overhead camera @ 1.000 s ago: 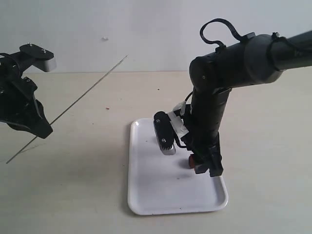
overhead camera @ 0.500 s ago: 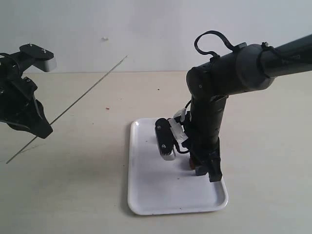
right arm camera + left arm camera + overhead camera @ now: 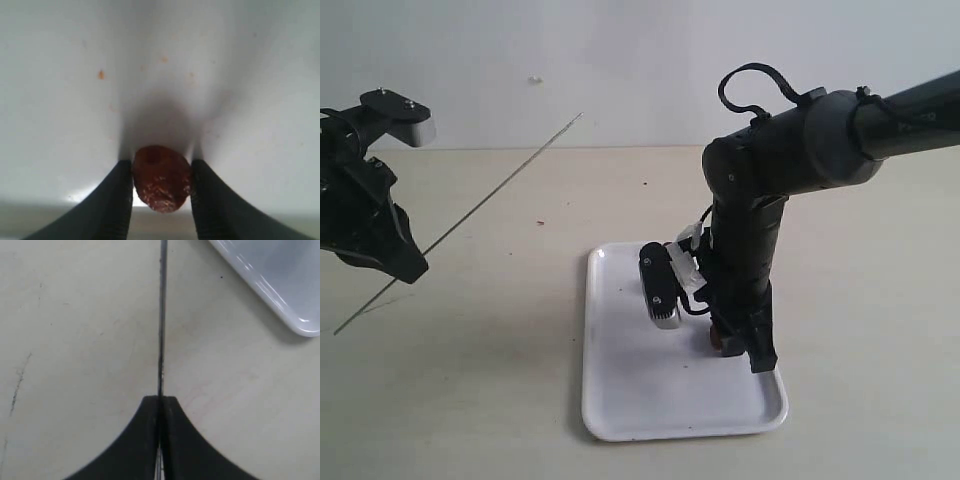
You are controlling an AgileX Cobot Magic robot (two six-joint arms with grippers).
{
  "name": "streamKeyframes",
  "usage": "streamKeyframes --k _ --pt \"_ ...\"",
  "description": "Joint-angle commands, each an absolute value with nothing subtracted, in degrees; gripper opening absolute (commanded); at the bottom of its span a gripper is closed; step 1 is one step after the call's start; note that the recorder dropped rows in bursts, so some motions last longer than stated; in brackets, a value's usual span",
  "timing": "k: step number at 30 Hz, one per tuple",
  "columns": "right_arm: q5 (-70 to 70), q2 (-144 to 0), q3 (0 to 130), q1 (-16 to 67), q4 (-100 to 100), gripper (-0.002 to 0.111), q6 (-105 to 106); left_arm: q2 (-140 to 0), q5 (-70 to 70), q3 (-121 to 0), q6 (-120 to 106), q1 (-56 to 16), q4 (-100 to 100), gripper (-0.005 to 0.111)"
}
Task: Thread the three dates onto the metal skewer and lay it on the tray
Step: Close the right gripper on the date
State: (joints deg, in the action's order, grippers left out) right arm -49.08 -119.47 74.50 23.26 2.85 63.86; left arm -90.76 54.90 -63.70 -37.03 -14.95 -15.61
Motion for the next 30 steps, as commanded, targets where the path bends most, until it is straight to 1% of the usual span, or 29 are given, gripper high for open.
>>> streamKeyframes --k 1,17,30 --pt "-48.2 -120.1 74.2 23.4 3.5 0.037 63.9 -90.6 53.9 -63.5 -37.3 -14.8 -16.2 0.0" --pt "-48.1 -120.1 74.2 23.4 3.5 0.037 63.9 -90.6 53.9 -63.5 -37.3 -14.8 -16.2 0.0" --pt "-48.2 -120.1 74.2 23.4 3.4 0.033 63.9 -90.6 53.8 -63.5 -37.3 -14.8 -16.2 0.0"
